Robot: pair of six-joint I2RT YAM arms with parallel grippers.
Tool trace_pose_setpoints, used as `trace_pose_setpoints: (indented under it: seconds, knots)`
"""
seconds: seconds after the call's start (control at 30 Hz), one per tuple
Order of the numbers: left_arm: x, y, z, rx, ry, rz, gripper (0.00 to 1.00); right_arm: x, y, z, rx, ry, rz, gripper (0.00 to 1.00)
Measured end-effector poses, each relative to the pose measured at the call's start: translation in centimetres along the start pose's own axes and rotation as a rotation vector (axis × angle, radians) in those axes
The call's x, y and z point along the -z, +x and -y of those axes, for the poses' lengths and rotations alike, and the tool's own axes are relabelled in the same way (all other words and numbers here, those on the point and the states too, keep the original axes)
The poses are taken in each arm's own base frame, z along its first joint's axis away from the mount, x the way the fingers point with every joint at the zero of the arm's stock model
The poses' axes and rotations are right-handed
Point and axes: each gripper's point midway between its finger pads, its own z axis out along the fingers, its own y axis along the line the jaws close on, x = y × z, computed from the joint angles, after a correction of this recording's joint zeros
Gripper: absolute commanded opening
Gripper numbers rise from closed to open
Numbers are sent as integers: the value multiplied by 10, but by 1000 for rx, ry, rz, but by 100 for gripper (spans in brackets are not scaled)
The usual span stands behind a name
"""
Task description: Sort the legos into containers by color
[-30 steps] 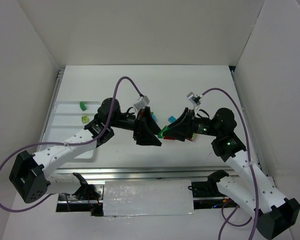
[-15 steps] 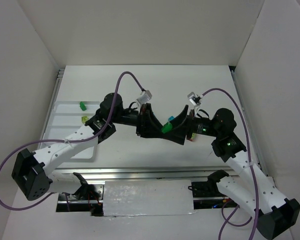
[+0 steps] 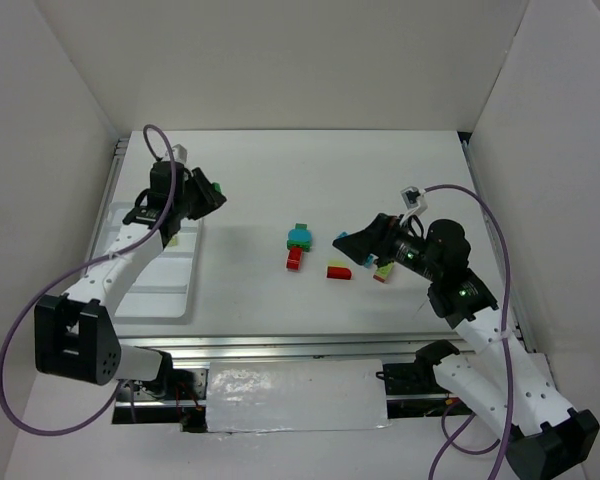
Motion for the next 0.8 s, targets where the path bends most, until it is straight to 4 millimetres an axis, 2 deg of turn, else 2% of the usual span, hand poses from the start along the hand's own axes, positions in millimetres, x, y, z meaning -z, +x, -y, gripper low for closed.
trace_pose_setpoints:
  seconds: [0.2,0.33,0.47,0.53,0.6,0.7,0.8]
  knots:
    - [-30,-19,-91,76,-358,16,0,1,4,3,-2,12,-17,100]
    - [-39,-17,-138,118,-509,-5,0,1,6,4,5,13,-24,100]
    - [-41,-12,-160,132,-590,-34,0,1,7,5,9,15,-31,100]
    - [-46,-14,-163,132,-602,-37,8,1,9,5,10,13,-37,100]
    - [-50,-14,-165,131,-610,-39,7,1,10,6,9,13,-45,100]
    - [-54,-12,-172,135,-627,-51,11,-1,12,7,7,14,-56,100]
    - [-57,-9,-183,146,-649,-65,24,-1,14,8,5,16,-63,100]
